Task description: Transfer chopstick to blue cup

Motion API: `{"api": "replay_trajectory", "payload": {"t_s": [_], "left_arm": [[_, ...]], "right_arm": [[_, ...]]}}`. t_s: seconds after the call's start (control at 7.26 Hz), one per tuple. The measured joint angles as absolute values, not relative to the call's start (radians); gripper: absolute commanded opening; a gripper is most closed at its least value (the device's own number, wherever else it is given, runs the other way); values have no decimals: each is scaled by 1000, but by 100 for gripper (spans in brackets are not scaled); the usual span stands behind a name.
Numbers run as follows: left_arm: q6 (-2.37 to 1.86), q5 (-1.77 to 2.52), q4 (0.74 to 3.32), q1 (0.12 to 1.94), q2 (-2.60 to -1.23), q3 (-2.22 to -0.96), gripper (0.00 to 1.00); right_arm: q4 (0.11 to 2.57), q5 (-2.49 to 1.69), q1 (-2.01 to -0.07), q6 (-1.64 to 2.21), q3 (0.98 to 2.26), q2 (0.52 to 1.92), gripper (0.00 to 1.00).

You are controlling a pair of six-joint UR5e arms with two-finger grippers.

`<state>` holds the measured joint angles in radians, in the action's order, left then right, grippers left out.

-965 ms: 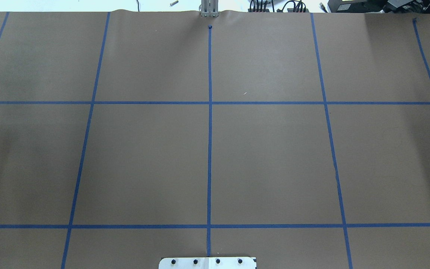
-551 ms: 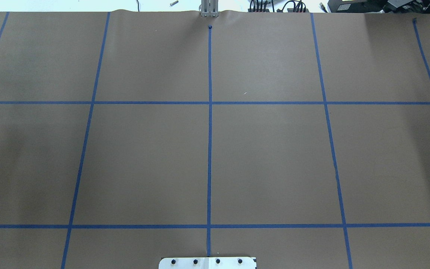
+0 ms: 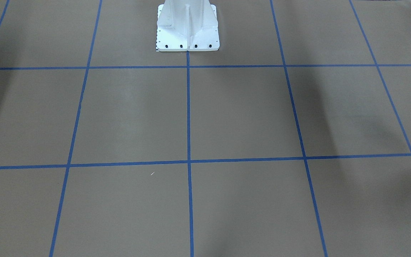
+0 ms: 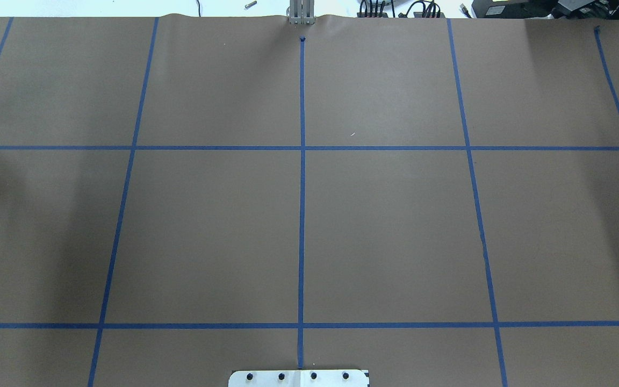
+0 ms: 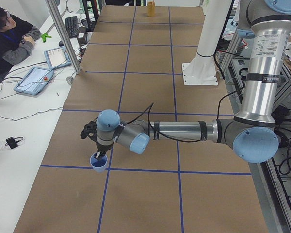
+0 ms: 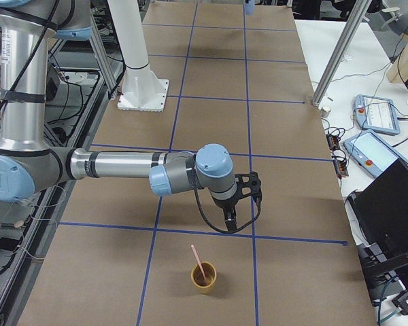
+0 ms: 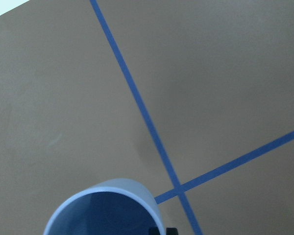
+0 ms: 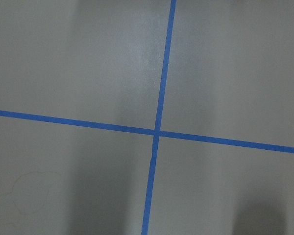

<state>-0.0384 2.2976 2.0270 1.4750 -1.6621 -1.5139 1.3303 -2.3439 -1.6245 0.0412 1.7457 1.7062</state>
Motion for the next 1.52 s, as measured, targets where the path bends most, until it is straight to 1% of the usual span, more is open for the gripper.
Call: {"api": "replay_trajectory", "payload": {"t_s": [0.28, 0.55, 0.69, 0.96, 1.1, 1.24, 1.52], "left_arm": [[-290, 2286, 1974, 1357, -1677, -1670, 0], [-550, 2217, 1942, 1186, -1742, -1764, 0], [-652, 2177, 1879, 1110, -1801, -1798, 0], [-828, 2062, 1660, 945, -1964, -1862, 0], [-917, 2006, 1568, 859, -2051, -1871, 0], [-1013, 1957, 1513, 778, -2139, -1853, 0], [-1184, 1903, 1479, 678, -2317, -1741, 0]], "right_arm": [[1331, -2345, -1624, 42, 1746, 1707, 100], [1331, -2346, -1624, 43, 1745, 1710, 100], [1331, -2347, -1624, 43, 1745, 1714, 100], [1331, -2347, -1625, 42, 1748, 1724, 100], [1331, -2347, -1625, 43, 1750, 1727, 100], [1331, -2347, -1626, 46, 1751, 1728, 100], [1331, -2347, -1626, 51, 1752, 1729, 100]]}}
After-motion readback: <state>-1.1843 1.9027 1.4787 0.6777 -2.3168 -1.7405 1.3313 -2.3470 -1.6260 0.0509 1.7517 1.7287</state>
